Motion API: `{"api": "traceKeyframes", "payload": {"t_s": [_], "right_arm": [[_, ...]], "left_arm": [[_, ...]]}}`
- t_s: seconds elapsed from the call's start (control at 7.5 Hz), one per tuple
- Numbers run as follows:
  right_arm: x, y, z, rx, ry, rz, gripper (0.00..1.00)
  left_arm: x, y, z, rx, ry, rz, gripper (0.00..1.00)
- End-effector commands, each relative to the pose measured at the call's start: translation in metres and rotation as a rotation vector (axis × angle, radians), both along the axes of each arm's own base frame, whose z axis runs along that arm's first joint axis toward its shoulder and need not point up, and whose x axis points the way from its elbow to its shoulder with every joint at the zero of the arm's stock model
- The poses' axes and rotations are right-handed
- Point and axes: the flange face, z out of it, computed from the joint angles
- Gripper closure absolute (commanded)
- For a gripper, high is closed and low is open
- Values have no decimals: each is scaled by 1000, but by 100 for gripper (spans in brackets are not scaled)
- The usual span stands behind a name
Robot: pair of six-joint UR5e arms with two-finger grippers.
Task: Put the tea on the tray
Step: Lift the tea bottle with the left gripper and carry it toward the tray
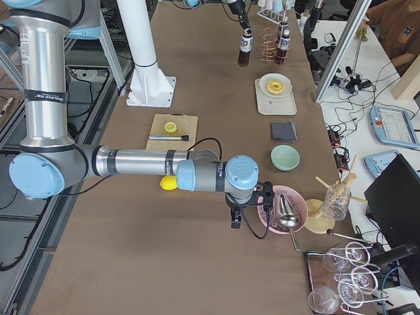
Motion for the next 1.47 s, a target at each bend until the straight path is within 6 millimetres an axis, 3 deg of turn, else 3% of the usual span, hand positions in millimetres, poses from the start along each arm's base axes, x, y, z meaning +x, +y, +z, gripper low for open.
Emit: {"api": "traceKeyframes", "payload": {"t_s": [0.0, 0.53, 1.07, 1.33], "right_arm": [[0, 0, 2, -3, 0, 0, 0], [0, 2, 7, -12, -2, -1, 0], [0, 4, 10, -19, -3, -2, 0], [1, 2, 7, -11, -2, 0, 0]], "left_arm": [[90, 54, -20, -4, 10, 6, 100], [147, 123, -19, 11, 22, 37, 100], [155, 121, -12, 3, 7, 36, 100], [167, 116, -5, 3, 7, 36, 100]]}}
